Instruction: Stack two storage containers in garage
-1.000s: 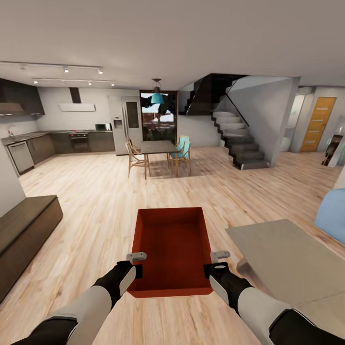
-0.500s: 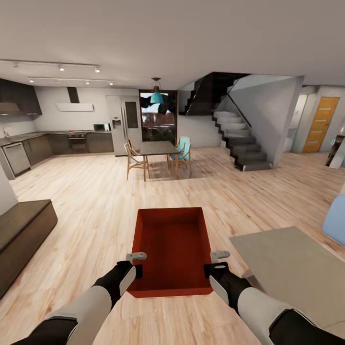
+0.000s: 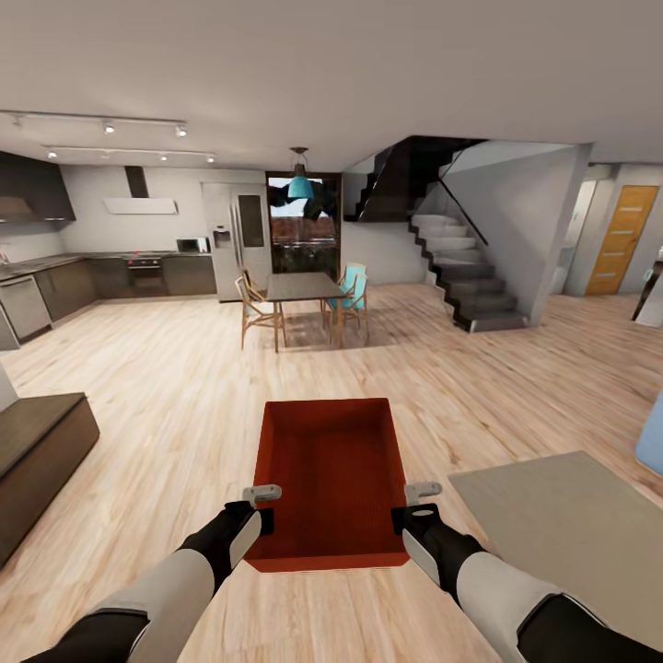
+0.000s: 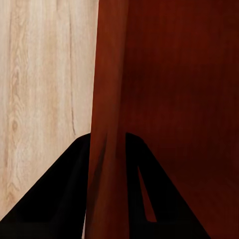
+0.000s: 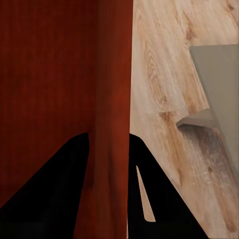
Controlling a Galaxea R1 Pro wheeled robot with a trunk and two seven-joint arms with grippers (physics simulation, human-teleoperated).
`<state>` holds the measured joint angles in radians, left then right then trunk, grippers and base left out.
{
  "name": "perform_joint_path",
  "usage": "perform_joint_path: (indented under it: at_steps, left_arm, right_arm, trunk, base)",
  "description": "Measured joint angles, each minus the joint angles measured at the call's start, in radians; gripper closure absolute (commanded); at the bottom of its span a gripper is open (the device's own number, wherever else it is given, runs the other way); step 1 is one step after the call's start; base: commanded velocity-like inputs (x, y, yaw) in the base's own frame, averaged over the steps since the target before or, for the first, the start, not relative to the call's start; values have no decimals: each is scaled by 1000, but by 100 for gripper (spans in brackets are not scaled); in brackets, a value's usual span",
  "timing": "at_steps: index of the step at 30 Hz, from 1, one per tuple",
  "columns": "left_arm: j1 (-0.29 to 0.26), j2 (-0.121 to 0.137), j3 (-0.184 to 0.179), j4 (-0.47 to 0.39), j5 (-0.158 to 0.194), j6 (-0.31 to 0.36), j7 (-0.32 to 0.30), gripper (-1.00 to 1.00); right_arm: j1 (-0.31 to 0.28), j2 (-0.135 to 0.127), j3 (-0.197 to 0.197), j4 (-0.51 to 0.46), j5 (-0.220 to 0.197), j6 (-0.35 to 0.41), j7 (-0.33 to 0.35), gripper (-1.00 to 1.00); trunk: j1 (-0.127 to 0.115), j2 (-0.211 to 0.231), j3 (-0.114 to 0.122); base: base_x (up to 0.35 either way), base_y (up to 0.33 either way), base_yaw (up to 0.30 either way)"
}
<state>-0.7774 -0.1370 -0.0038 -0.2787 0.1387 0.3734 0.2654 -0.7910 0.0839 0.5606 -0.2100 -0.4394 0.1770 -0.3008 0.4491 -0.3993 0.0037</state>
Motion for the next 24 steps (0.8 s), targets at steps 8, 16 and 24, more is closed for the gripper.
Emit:
perform_joint_path:
  at_steps: [8,16,24]
  left_arm:
    - [0,0,0,0,0,0,0,100]
    - [0,3,0,0,-1,1,-4,100]
    - [0,2,0,0,0,1,-2,100]
  right_arm:
    - [0,0,0,0,0,0,0,100]
    - [0,3,-6,1,7,1,0,100]
    - [0,2,-4,1,4,0,0,100]
  trunk:
    - [0,0,0]
    - [0,0,0]
    - [0,0,0]
  base:
    - [322,0,0]
    - [322,0,80]
    - [322,0,262]
